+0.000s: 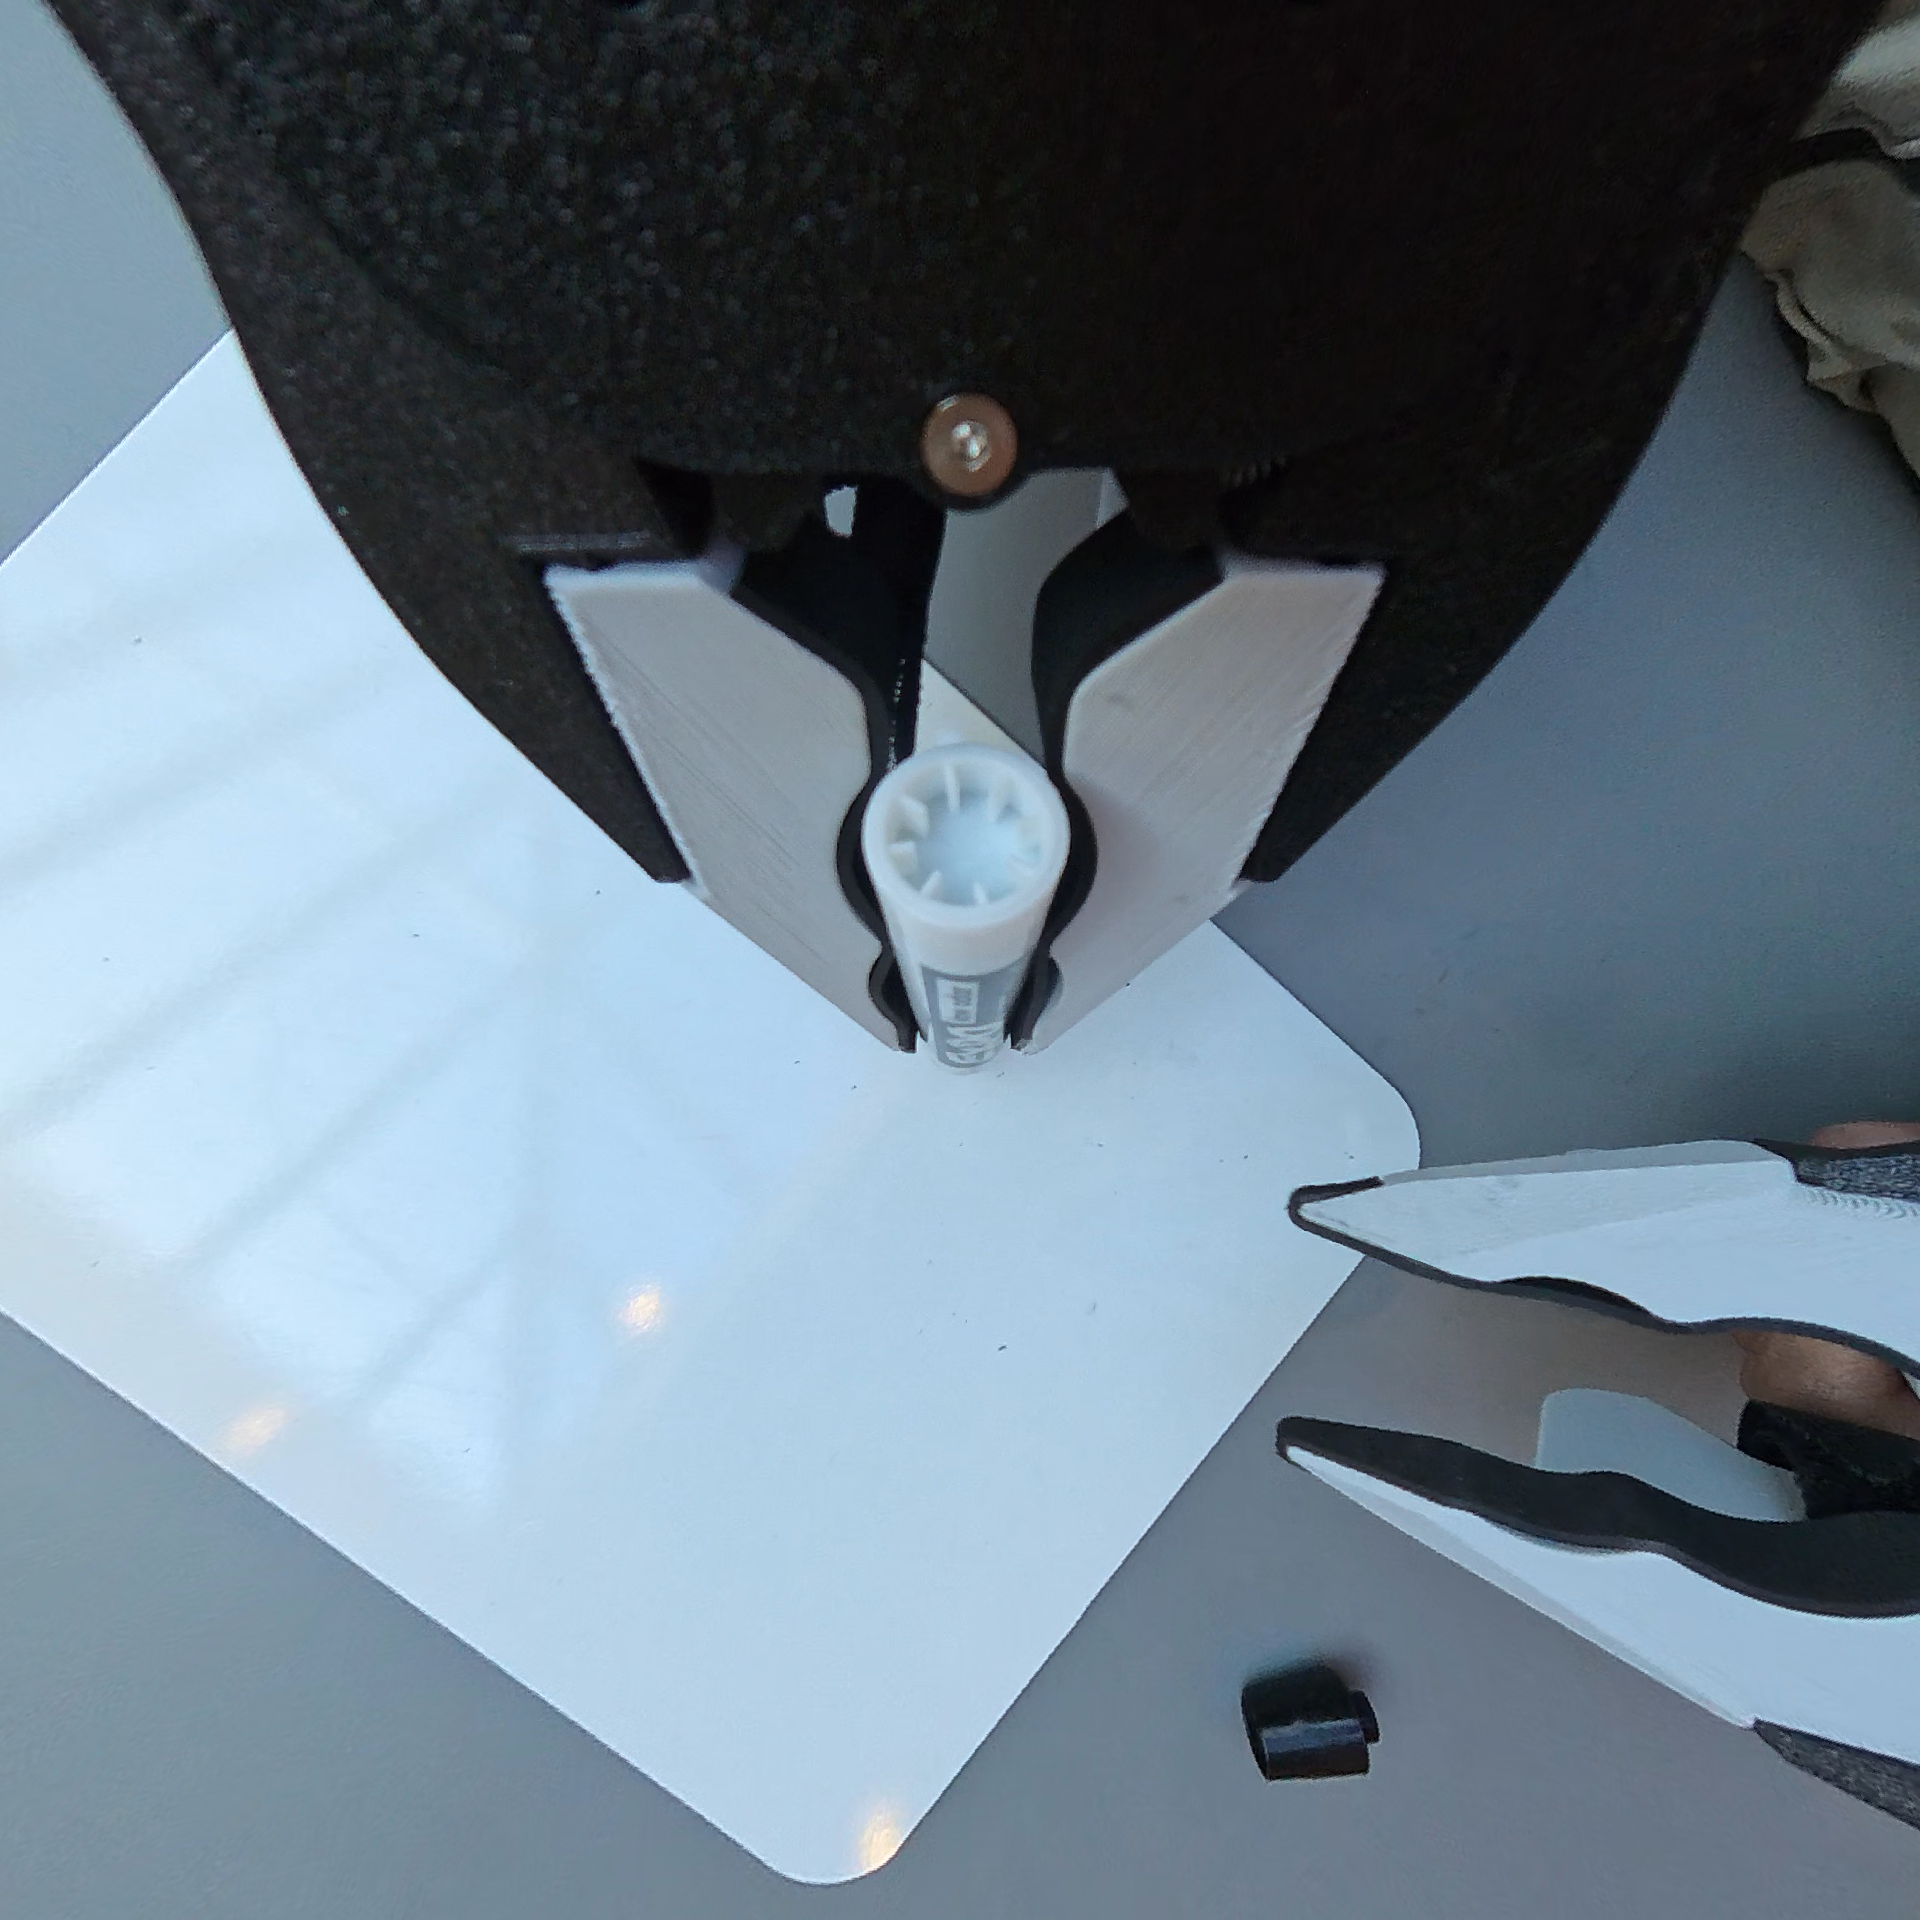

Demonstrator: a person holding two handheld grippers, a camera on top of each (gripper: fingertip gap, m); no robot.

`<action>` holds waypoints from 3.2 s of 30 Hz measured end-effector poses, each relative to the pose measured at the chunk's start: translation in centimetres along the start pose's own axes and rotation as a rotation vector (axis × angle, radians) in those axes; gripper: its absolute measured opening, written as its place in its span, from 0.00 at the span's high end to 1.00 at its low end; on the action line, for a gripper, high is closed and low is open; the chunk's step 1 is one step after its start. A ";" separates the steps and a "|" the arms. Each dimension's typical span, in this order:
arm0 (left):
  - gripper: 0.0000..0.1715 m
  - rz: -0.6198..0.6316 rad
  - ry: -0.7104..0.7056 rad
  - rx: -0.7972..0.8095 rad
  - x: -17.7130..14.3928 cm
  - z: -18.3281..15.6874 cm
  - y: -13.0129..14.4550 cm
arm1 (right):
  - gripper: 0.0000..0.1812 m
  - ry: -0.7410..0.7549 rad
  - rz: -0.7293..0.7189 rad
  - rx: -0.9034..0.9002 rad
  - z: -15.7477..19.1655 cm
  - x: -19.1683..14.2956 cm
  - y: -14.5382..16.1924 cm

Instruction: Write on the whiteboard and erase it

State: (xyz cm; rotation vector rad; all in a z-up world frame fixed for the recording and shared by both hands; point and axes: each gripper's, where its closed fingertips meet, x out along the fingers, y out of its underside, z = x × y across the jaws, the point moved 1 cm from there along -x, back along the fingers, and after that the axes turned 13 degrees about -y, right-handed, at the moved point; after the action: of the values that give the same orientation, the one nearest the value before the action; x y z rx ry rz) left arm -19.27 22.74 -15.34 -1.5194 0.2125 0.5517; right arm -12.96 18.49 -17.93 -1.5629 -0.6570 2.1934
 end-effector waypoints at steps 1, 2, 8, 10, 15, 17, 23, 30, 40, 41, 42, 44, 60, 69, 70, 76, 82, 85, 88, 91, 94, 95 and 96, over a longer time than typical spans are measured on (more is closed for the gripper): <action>0.78 -0.001 0.000 -0.001 0.0 0.0 0.0 | 0.90 -0.001 0.000 0.000 -0.1 0.0 0.0; 0.78 0.001 0.001 -0.001 0.0 0.0 0.0 | 0.90 0.000 0.001 0.000 -0.1 0.0 -0.1; 0.78 0.006 0.003 -0.002 0.0 0.0 0.0 | 0.90 0.003 0.006 -0.002 -0.6 0.1 -0.3; 0.78 0.006 0.001 -0.003 0.0 0.1 0.0 | 0.90 0.003 0.006 -0.002 -0.7 0.1 -0.4; 0.78 0.008 0.003 -0.004 0.0 0.1 0.0 | 0.90 0.006 0.006 0.000 -1.0 0.0 -0.5; 0.78 0.007 0.003 -0.003 0.0 0.1 0.0 | 0.90 0.006 0.004 0.001 -1.1 0.0 -0.5; 0.78 0.008 0.002 -0.004 0.0 0.1 0.0 | 0.90 0.006 0.005 0.006 -1.3 0.0 -0.5; 0.78 0.006 -0.001 -0.004 0.0 0.1 0.1 | 0.90 0.017 0.007 0.016 -1.8 -0.2 -0.3; 0.78 0.003 -0.001 -0.003 -0.2 0.2 0.1 | 0.90 0.040 0.022 0.028 -2.4 -0.8 0.2; 0.78 0.004 -0.001 -0.003 -0.2 0.2 0.1 | 0.90 0.044 0.023 0.030 -2.5 -0.9 0.2; 0.78 0.003 -0.001 -0.003 -0.2 0.2 0.1 | 0.90 0.047 0.023 0.032 -2.6 -1.0 0.3; 0.78 0.002 -0.001 -0.003 -0.2 0.2 0.1 | 0.90 0.052 0.023 0.037 -2.7 -1.2 0.5; 0.78 0.001 0.001 0.001 -0.3 0.3 0.3 | 0.90 0.096 0.020 0.092 -4.6 -3.1 2.0; 0.78 0.001 0.002 0.002 -0.4 0.4 0.3 | 0.90 0.120 0.024 0.116 -5.7 -4.1 2.8; 0.78 0.001 0.001 0.002 -0.4 0.4 0.3 | 0.90 0.125 0.026 0.117 -5.8 -4.2 2.9; 0.78 0.002 0.002 0.004 -0.4 0.5 0.4 | 0.90 0.136 0.034 0.127 -6.3 -4.6 3.3; 0.78 0.003 0.001 0.005 -0.3 0.6 0.4 | 0.90 0.140 0.038 0.131 -6.3 -4.9 3.6; 0.78 0.004 0.002 0.006 -0.3 0.7 0.5 | 0.90 0.142 0.037 0.135 -6.3 -5.0 3.8; 0.78 0.004 0.003 0.007 -0.2 0.6 0.5 | 0.90 0.142 0.036 0.140 -6.1 -5.1 4.0; 0.78 0.000 0.003 0.011 -0.3 0.6 0.3 | 0.90 0.143 0.037 0.141 -5.9 -5.2 4.2; 0.78 0.000 0.005 0.013 -0.3 0.5 0.4 | 0.90 0.142 0.037 0.144 -5.8 -5.3 4.4; 0.78 0.001 0.005 0.014 -0.3 0.4 0.4 | 0.90 0.141 0.037 0.145 -5.7 -5.3 4.5; 0.78 0.001 0.005 0.016 -0.3 0.4 0.4 | 0.90 0.140 0.038 0.147 -5.7 -5.3 4.5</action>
State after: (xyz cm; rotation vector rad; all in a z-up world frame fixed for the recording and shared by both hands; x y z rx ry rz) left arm -19.75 23.10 -15.53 -1.5059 0.2209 0.5453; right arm -6.04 12.76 -17.94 -1.6463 -0.4177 2.0838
